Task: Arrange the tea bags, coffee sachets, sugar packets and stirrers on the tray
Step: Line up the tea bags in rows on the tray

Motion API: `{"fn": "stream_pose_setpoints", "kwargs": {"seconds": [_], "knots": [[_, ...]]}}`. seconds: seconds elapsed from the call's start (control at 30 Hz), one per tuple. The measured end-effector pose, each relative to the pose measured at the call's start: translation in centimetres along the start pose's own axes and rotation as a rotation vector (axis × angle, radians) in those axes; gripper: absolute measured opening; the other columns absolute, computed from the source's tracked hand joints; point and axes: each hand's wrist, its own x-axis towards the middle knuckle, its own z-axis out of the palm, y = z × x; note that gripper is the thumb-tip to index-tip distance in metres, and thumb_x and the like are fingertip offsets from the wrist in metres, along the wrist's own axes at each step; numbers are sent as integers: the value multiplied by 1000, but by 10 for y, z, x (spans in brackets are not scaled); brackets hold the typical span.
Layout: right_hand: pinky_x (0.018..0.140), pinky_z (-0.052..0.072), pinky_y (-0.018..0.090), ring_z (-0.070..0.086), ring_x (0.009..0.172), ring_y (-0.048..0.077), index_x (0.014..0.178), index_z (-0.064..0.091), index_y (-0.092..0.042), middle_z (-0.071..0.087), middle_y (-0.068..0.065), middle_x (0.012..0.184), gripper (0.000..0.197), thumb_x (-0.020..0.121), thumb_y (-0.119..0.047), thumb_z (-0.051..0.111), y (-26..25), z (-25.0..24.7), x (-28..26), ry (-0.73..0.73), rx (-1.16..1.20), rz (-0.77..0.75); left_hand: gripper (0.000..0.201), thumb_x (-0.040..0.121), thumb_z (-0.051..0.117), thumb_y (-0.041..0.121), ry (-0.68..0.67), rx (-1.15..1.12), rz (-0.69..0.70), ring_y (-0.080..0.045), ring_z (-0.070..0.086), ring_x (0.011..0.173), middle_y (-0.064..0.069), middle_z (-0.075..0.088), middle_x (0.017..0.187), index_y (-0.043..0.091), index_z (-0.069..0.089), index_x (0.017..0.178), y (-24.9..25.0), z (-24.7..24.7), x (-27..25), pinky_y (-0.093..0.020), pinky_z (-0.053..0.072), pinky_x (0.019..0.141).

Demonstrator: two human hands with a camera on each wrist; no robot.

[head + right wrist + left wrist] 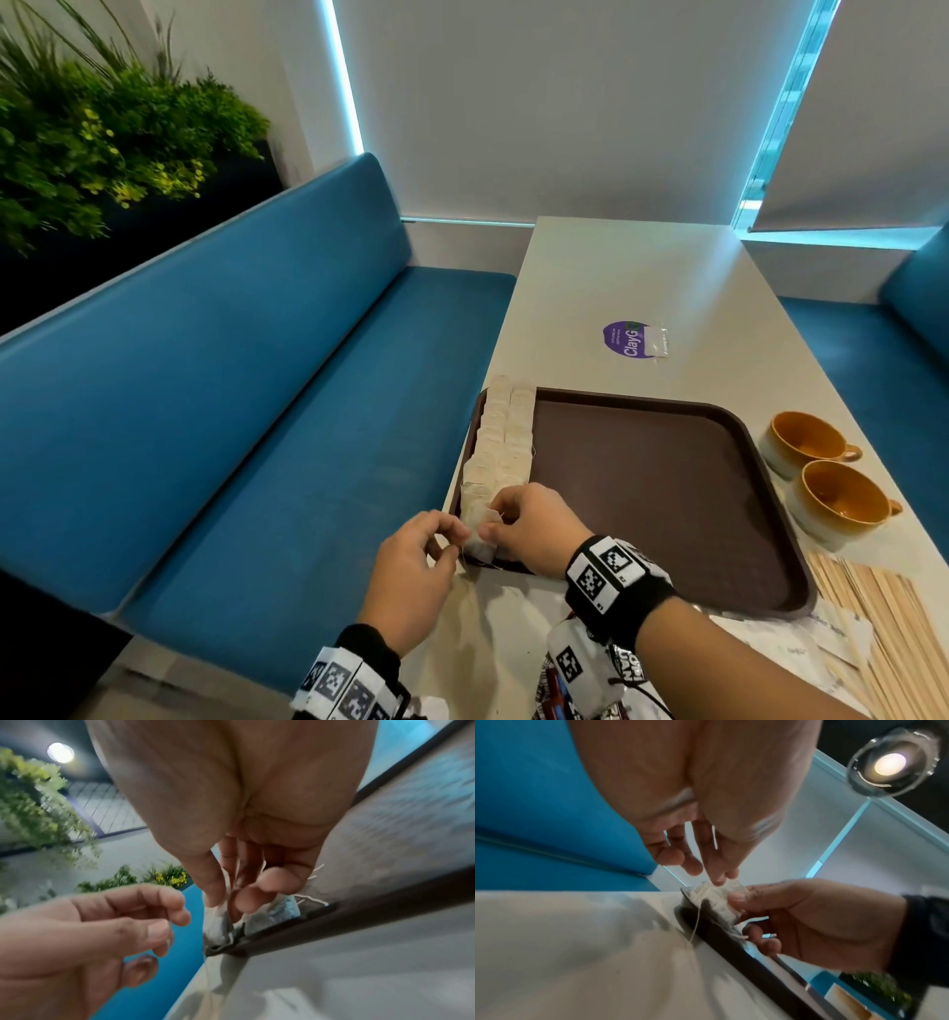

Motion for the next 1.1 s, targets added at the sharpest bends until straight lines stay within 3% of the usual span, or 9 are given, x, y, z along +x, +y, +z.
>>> {"fn": "stream_pose_setpoints", "kwargs": {"seconds": [0.13,0.27,0.37,0.5,0.63,0.77,0.9,1.0,1.1], "knots": [[67,45,19,60,79,10,95,74,-24,64,-7,84,7,89,-28,73,-3,3,7,4,-100,-4,35,86,64,5,-129,164,98,-3,57,92,25,68,97,38,74,87,-2,5,-1,-13,43,78],[47,43,12,60,55,3,92,69,-28,66,-8,71,8,90,-21,73,-6,4,11,13,-61,19,30,93,62,16,-182,317,126,4,45,111,35,57,109,40,75,104,-9,10,-1,-4,33,91],[46,48,19,62,52,7,86,60,-26,66,-4,70,18,87,-17,75,-6,4,12,94,17,58,32,96,57,18,-202,382,160,5,39,112,34,51,116,36,72,117,-11,12,-1,2,26,91],[61,62,33,69,58,16,77,64,-23,69,-2,71,18,81,-12,79,-3,6,11,69,18,80,33,97,55,20,-195,409,162,6,36,110,33,50,121,37,70,122,-13,13,-1,-3,29,93],[61,61,31,66,52,10,79,68,-23,69,-2,67,14,81,-13,78,-4,7,12,52,15,73,34,96,54,20,-187,424,160,3,37,107,33,52,121,40,67,120,-9,12,0,-11,34,97],[63,63,32,70,54,12,81,68,-22,70,-2,68,16,81,-15,81,-8,4,12,33,13,77,38,95,53,19,-219,429,130,-1,36,108,30,50,125,39,64,126,-5,11,2,-13,35,99],[50,50,20,60,53,7,82,68,-21,66,-4,73,17,81,-20,84,-6,-4,5,118,110,92,38,93,56,18,-233,374,109,0,39,111,29,51,122,39,64,123,-6,9,2,-10,32,98],[66,53,20,60,70,5,92,67,-22,65,-5,84,17,84,-23,82,3,-19,-2,286,169,118,34,92,62,19,-168,257,69,0,45,113,27,48,121,40,59,117,-6,6,6,-16,38,101],[95,53,33,62,100,13,124,63,-21,61,-1,113,39,88,-29,74,16,-25,-10,283,112,201,61,93,66,29,-165,215,-12,-5,32,142,24,32,149,31,40,148,-6,2,15,-28,29,119]]}}
